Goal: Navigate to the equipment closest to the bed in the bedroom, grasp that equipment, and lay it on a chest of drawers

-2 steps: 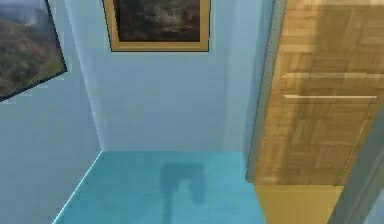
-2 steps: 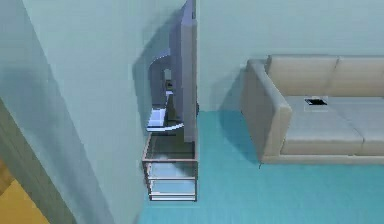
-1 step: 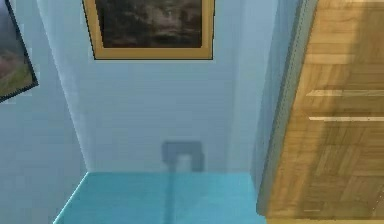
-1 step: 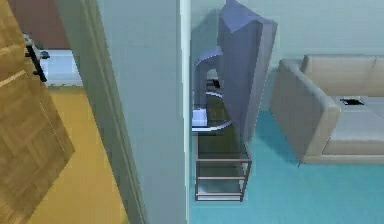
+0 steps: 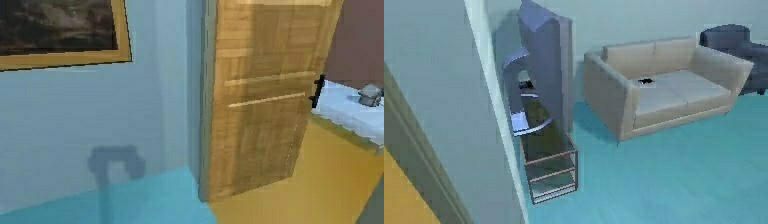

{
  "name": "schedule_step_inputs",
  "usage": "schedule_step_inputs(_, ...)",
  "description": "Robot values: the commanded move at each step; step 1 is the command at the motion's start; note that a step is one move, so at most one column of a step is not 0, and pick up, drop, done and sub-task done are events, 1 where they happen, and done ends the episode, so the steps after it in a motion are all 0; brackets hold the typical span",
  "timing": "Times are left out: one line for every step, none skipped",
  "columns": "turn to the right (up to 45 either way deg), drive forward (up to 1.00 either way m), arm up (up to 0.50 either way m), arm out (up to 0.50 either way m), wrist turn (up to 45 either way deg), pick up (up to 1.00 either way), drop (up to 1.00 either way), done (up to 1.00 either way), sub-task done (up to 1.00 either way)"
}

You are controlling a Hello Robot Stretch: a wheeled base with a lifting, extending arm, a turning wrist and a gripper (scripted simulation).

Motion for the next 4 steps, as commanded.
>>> schedule_step_inputs(0.0, 0.80, 0.00, 0.00, 0.0, 0.00, 0.00, 0.00, 0.00)
schedule_step_inputs(45.0, 0.00, 0.00, 0.00, 0.0, 0.00, 0.00, 0.00, 0.00)
schedule_step_inputs(27.0, 0.00, 0.00, 0.00, 0.0, 0.00, 0.00, 0.00, 0.00)
schedule_step_inputs(0.0, 1.00, 0.00, 0.00, 0.0, 0.00, 0.00, 0.00, 0.00)
